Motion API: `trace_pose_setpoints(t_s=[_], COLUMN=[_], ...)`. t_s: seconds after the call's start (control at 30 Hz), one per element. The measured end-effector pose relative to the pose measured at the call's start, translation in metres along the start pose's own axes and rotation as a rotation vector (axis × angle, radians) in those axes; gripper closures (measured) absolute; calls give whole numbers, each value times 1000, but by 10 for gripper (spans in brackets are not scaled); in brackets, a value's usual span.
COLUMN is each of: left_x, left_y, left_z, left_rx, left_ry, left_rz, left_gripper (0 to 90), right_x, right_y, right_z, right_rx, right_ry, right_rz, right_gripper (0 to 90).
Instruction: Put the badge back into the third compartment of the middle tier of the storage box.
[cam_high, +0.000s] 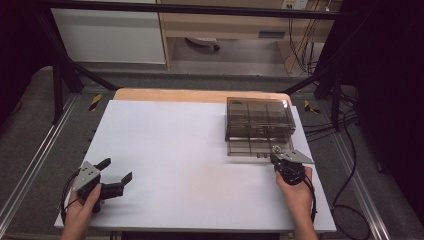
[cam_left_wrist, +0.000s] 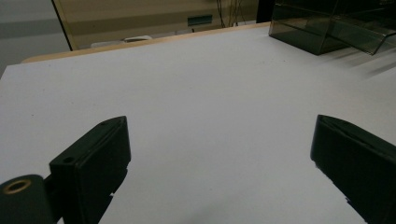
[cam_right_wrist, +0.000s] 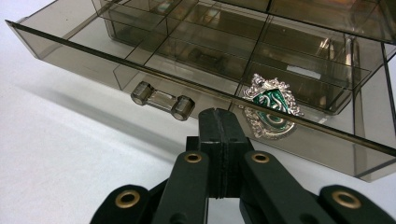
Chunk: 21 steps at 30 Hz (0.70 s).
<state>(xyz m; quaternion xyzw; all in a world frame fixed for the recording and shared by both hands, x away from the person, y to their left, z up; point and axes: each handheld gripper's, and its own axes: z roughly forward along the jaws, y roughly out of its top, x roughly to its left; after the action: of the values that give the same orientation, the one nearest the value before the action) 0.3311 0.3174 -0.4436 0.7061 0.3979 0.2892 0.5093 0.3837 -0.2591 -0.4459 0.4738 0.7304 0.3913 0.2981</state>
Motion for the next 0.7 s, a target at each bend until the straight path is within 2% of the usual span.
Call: trace_pose_setpoints(t_s=[0.7], left_x=[0], left_y=[0], left_z=[0], left_rx=[1], left_ry=[-3], left_rz=[1], left_gripper=[51], right_x=[0], right_y=[1], right_z=[0], right_rx=[-5], right_ry=[-1], right_rz=[7], right_gripper=[900])
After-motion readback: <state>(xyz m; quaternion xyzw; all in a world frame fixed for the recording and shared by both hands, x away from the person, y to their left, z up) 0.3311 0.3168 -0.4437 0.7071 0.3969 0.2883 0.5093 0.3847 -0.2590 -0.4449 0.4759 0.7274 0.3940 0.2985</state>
